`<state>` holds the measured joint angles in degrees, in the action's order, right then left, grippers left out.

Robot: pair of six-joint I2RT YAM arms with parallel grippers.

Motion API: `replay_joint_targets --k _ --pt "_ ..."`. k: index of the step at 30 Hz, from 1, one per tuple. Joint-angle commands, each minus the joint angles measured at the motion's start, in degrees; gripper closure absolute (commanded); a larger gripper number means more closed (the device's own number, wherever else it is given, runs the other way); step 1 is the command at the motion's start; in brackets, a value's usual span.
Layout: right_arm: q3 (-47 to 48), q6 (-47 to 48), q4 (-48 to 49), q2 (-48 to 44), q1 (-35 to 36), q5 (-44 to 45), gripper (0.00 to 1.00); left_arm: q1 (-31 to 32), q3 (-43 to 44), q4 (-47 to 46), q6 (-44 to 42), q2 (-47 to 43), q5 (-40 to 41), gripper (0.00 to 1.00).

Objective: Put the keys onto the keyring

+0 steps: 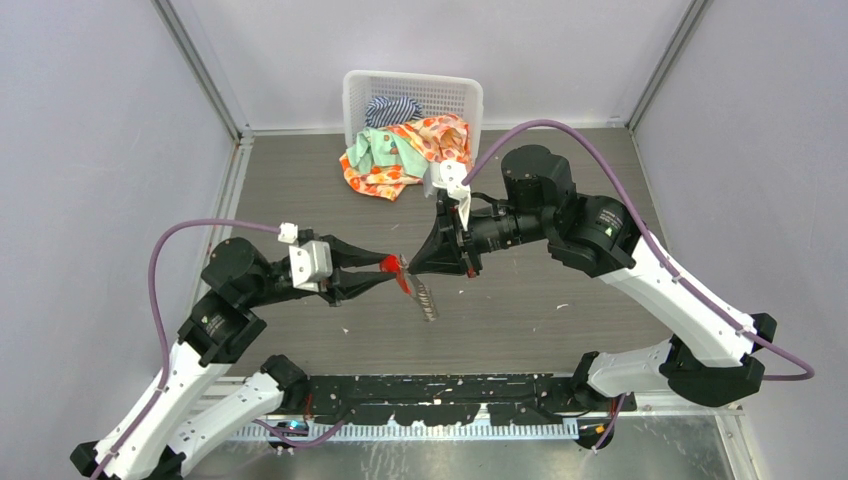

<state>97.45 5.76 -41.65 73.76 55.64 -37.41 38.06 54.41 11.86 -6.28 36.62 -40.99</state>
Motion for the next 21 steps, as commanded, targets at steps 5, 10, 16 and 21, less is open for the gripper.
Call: replay_joint_targets --k 5,10,16,21 --pt "-4.05 -5.06 9.93 -4.01 -1.46 -1.56 0.99 -0.2 -1.92 0.8 -7.0 -2.83 -2.12 0.98" --pt "-7.63 -9.14 16.96 -5.6 -2.07 -2.6 0.99 -0.26 -2.32 2.32 -8.58 -2.91 -4.25 0.99" --pt "-10.15 -12.36 22.21 -7.23 -2.48 -3.32 0.99 -0.24 -2.38 3.97 -9.91 -2.78 -5.74 0.99" --pt "-11.23 -13.25 23.55 -7.67 -2.68 -2.75 0.99 -0.27 -2.54 4.7 -10.63 -2.68 -7.06 1.0"
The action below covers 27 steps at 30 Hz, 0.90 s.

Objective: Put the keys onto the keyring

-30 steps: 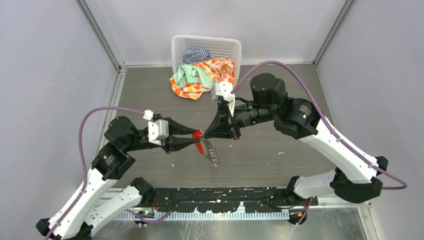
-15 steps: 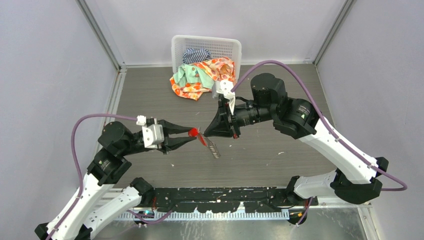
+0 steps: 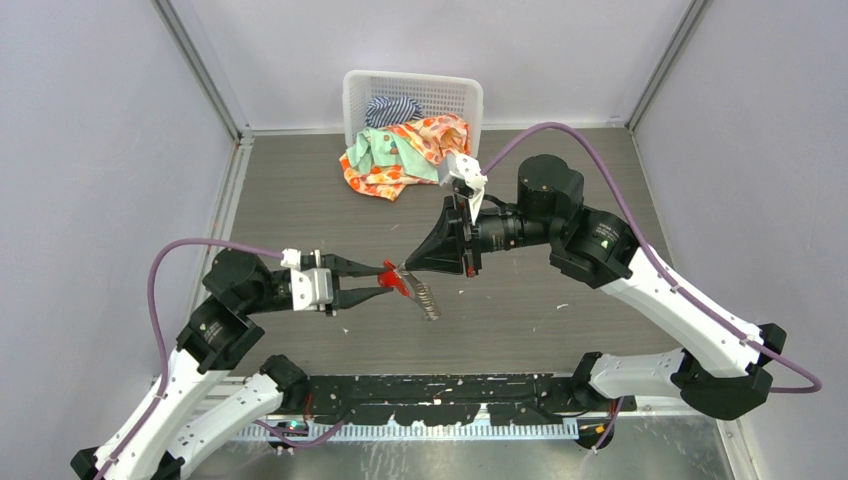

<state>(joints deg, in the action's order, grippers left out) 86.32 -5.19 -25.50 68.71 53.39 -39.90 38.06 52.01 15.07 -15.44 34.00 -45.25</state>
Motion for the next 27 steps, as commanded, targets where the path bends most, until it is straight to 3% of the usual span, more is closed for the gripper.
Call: replay_joint_targets --k 1,3,11,16,17,22,27 --pt "-0.44 -2.57 7.95 -2.76 -0.46 0.0 0.99 -0.26 -0.15 1.92 -1.87 -0.07 -3.36 1.0" --pt "-1.15 -3.21 9.17 -3.15 -0.49 0.74 0.99 -0.26 -0.16 3.07 -3.14 -0.07 -4.86 0.97" --pt "-5.82 -6.24 15.33 -5.2 -0.5 3.5 0.99 -0.27 2.3 6.2 -5.98 0.81 -5.11 0.62" --pt "-9.34 -6.28 18.69 -7.25 -0.48 4.15 0.99 -0.27 7.32 7.66 -2.06 2.13 -2.14 0.19" --pt "-10.03 -6.15 19.38 -7.69 -0.48 3.91 0.99 -0.26 8.26 7.61 -0.76 2.37 -1.86 0.16" --pt "-11.56 -4.86 20.31 -8.14 -0.49 2.25 0.99 -0.25 10.42 1.26 9.73 4.41 -1.63 0.17" --pt "-9.94 -3.1 16.96 -7.16 -0.48 1.5 0.99 -0.24 11.95 -0.19 15.03 8.0 -2.83 0.38"
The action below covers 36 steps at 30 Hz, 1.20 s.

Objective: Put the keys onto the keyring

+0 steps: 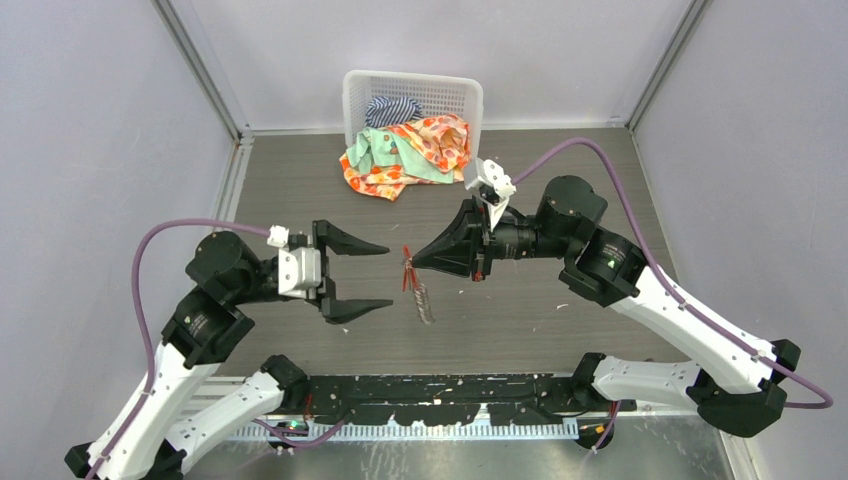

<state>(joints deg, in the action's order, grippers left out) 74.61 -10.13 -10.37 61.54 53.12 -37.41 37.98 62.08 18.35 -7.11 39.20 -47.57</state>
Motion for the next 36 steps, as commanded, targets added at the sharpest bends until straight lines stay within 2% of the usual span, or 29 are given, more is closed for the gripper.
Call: replay_joint_targets --k 1,4,10,22,25,28,30,32,36 --pt "2.04 2.35 1.31 0.1 -0.21 -1.0 0.99 -0.13 1.97 -3.82 8.03 3.31 -1.14 0.41" --pt "2.4 2.94 0.68 0.38 -0.22 -1.28 0.99 -0.13 2.18 -4.48 10.31 4.17 -1.73 0.52" --pt "3.02 3.73 -0.76 1.15 -0.27 -3.17 0.99 -0.14 2.68 -5.48 12.42 5.09 -1.24 0.58" --pt "3.66 4.4 -1.43 1.81 -0.24 -3.02 0.99 -0.14 1.51 -4.98 11.74 4.92 -2.53 0.96" --pt "3.87 4.42 -1.97 1.83 -0.23 -2.59 0.99 -0.12 1.36 -2.56 9.88 4.75 -2.7 0.96" --pt "4.34 4.43 -2.23 1.92 -0.23 -2.76 0.99 -0.18 1.29 -1.49 9.79 4.64 -3.06 0.85" --pt "4.68 4.42 -2.52 2.33 -0.26 -3.09 0.99 -0.16 1.34 -1.75 9.97 4.63 -3.48 0.83" --pt "4.92 4.42 -2.51 2.59 -0.26 -3.28 0.99 -0.17 1.46 -2.26 10.37 4.64 -3.45 0.85" --pt "5.09 4.41 -2.38 2.72 -0.21 -3.34 0.99 -0.12 1.68 -2.14 10.24 4.61 -3.28 0.95"
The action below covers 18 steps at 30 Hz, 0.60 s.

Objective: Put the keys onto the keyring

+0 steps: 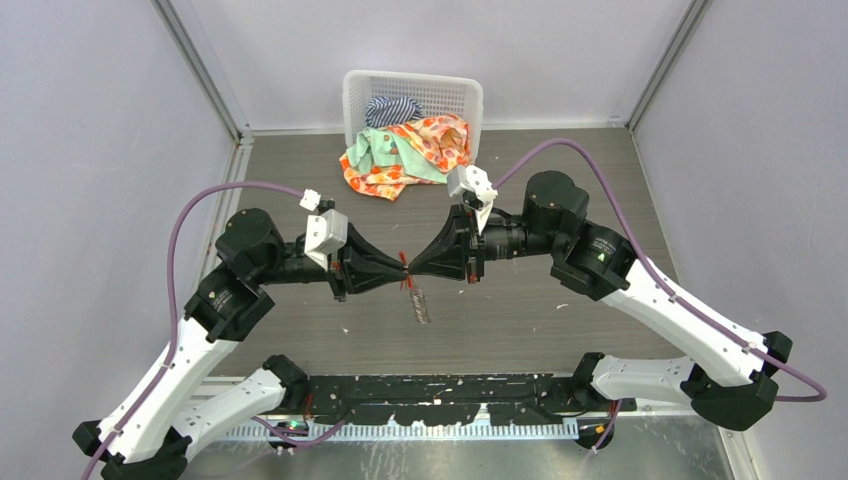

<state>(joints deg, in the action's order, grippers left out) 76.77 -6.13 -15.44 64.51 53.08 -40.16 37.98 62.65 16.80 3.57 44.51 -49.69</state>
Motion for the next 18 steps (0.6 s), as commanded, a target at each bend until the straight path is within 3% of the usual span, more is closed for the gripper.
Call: replay_joint_targets --k 1,4,7,14,18 --pt "2.99 0.27 2.55 -0.24 -0.18 -0.52 0.99 -0.16 1.07 -0.7 -0.61 -0.74 -0.99 0.98" --pt "3.49 0.78 0.94 -0.2 -0.17 0.2 0.98 -0.17 1.2 -0.76 -0.67 -0.83 0.29 0.99" --pt "6.79 4.47 -6.72 0.27 -0.24 2.83 0.78 -0.18 2.23 1.57 -1.49 -0.24 0.8 0.99" --pt "23.73 17.92 -32.16 7.36 -0.23 6.09 0.54 -0.16 6.71 10.69 -2.25 3.98 -1.47 0.99" --pt "30.33 22.34 -40.66 11.63 -0.18 5.77 0.51 -0.16 8.38 12.23 -2.61 5.23 -2.73 0.99"
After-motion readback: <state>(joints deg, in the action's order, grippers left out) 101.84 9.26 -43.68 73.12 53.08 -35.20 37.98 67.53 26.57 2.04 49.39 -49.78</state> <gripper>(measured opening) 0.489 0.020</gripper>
